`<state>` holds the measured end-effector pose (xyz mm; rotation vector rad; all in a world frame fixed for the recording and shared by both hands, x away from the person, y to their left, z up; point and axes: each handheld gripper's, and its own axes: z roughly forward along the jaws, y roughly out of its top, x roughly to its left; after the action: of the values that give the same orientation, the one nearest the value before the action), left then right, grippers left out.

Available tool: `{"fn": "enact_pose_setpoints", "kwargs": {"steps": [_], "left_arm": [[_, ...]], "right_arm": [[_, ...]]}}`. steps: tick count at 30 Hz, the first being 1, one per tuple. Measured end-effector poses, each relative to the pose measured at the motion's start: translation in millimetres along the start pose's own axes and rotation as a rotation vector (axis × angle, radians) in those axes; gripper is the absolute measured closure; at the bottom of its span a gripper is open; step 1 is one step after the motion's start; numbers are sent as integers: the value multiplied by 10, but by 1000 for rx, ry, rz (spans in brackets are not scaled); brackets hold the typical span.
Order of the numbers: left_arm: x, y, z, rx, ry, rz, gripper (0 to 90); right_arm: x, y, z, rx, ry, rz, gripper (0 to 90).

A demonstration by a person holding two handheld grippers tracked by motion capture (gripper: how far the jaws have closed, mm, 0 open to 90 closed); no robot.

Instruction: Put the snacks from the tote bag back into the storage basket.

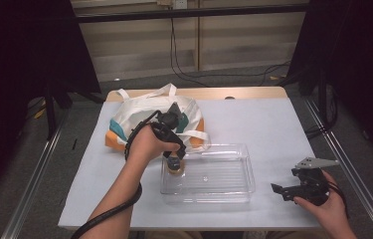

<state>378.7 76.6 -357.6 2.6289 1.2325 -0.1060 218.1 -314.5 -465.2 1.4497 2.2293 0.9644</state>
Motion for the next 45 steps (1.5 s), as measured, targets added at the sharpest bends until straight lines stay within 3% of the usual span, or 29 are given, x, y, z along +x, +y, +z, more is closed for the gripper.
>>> {"fn": "enact_pose_setpoints", "kwargs": {"steps": [13, 16, 19, 28, 45], "left_arm": [[33, -70, -59, -27, 6, 1, 148], [52, -84, -80, -29, 8, 14, 143], [48, -110, -96, -40, 6, -3, 140], [77, -161, -155, -52, 6, 22, 136], [128, -257, -170, -64, -11, 2, 118]], "right_arm": [[11, 5, -5, 0, -2, -6, 41], [11, 8, -8, -3, -1, -9, 41], [20, 10, -3, -7, 2, -11, 41], [25, 14, -1, -2, 2, -17, 41], [27, 14, 10, -1, 6, -18, 41]]}}
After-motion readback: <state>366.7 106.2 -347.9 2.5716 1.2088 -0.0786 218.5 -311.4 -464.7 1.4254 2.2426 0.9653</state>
